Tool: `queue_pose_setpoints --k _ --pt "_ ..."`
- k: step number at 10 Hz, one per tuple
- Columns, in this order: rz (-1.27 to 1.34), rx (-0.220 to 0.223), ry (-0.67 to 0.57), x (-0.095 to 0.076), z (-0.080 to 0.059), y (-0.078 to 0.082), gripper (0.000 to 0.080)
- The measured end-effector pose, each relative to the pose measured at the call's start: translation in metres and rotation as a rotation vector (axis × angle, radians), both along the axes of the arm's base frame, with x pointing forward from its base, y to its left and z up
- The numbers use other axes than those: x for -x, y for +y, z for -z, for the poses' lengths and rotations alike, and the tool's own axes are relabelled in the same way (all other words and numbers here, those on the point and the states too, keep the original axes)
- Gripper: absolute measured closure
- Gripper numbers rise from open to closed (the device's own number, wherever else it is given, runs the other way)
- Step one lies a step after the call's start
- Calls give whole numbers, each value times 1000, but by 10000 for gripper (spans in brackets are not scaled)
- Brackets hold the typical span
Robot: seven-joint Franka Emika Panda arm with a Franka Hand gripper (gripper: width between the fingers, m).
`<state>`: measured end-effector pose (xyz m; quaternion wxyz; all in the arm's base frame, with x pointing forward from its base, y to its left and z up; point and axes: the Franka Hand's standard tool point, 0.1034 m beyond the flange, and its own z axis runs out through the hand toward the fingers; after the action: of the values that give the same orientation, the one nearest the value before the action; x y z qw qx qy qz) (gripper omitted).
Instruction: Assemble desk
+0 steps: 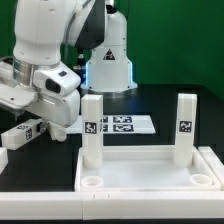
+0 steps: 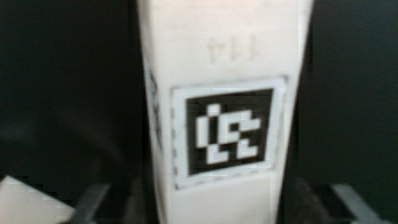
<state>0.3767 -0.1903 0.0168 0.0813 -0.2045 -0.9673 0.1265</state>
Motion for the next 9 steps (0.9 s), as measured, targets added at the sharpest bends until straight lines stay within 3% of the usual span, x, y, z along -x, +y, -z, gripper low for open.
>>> queue_pose_setpoints --k 1,2,5,7,9 --pt "9 2 -2 0 0 0 264" --pt "45 10 -12 0 -1 0 174" --pt "213 53 -117 -29 -27 3 154" --pt "313 61 -183 -39 -31 7 150" --pt "478 88 -215 -38 -30 7 150"
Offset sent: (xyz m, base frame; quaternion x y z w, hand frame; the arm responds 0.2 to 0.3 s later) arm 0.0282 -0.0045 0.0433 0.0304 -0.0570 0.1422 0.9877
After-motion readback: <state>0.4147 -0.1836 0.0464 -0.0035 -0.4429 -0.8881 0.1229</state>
